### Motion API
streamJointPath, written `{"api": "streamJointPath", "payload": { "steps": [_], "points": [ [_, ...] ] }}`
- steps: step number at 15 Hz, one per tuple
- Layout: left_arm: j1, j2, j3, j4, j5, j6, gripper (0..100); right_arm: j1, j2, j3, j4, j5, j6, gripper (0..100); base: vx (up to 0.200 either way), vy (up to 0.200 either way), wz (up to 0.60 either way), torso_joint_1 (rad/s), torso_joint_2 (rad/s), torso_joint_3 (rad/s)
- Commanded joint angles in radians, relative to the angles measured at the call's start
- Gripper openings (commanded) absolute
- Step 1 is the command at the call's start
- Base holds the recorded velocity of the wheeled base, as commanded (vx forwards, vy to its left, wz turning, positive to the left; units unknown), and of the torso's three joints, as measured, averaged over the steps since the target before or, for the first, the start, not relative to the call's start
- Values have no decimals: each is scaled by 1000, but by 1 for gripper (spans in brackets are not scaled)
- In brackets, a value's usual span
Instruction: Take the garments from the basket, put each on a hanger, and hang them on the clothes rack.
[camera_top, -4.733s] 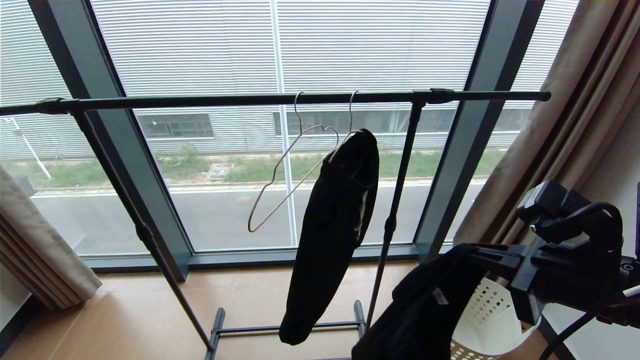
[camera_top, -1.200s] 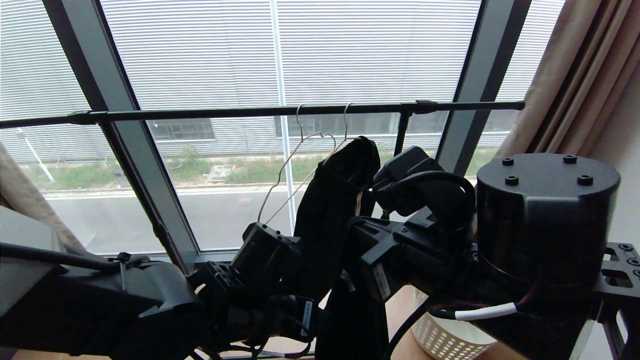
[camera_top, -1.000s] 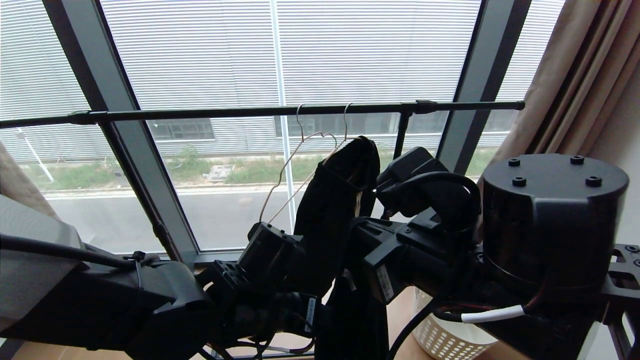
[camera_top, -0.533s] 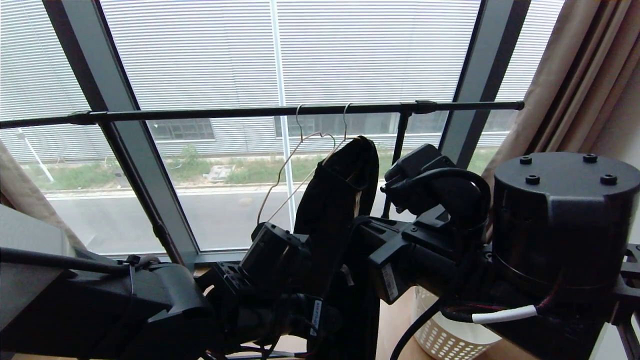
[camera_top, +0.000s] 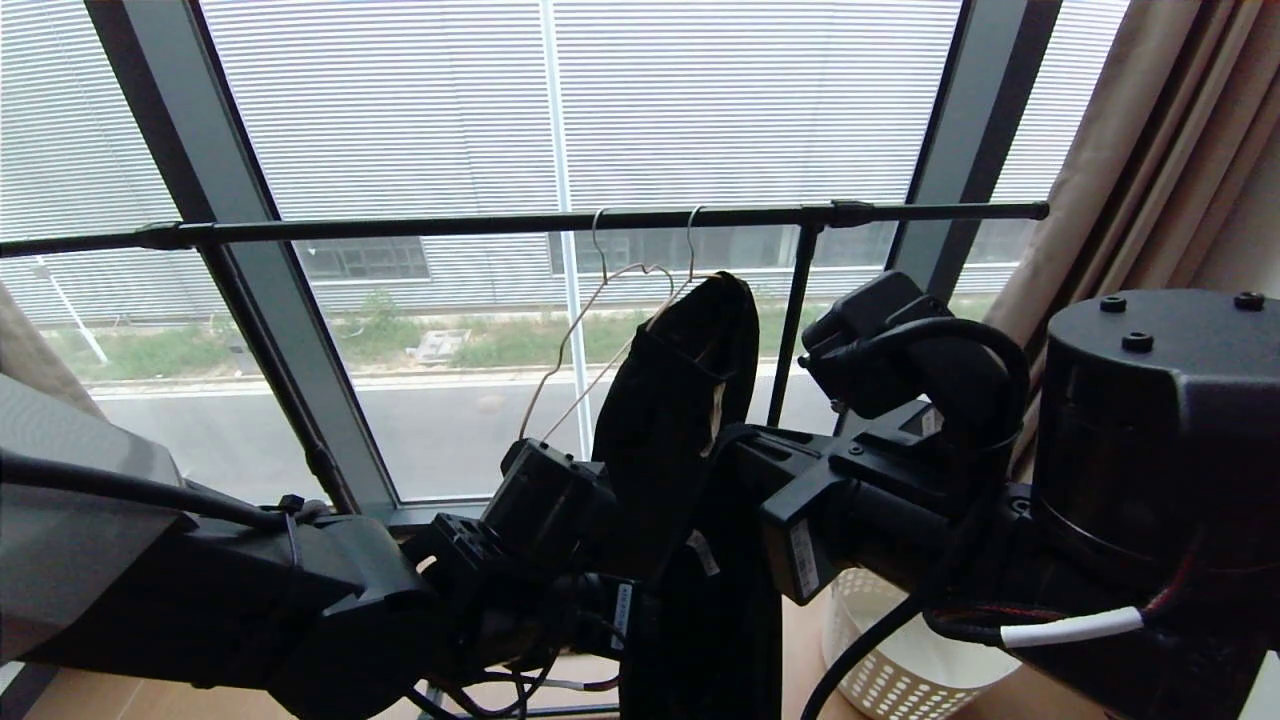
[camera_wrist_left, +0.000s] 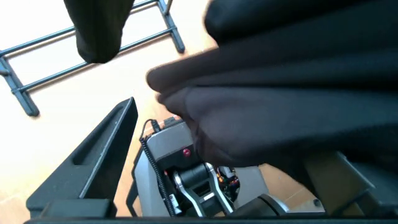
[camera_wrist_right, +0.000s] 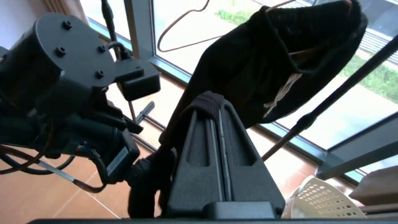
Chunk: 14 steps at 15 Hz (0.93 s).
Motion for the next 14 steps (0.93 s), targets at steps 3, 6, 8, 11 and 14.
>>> {"api": "streamJointPath", "payload": {
  "steps": [3, 6, 8, 11, 14],
  "points": [
    [4, -40, 24, 0, 31, -1, 0, -26, -7, 1, 1, -1, 0, 0, 0, 0, 0, 0, 0, 0],
    [-23, -129, 62, 0, 36, 2, 0, -98, 18, -1, -1, 0, 0, 0, 0, 0, 0, 0, 0, 0],
    [-29, -186, 91, 2, 38, 4, 0, -146, 44, -1, -1, -1, 2, 0, 0, 0, 0, 0, 0, 0],
    [-25, -256, 122, 3, 56, 4, 0, -175, 59, -1, 1, -10, -9, 0, 0, 0, 0, 0, 0, 0],
    [37, -258, 101, 3, 65, 13, 0, -181, 56, 51, 10, -12, -135, 0, 0, 0, 0, 0, 0, 0]
  ]
}}
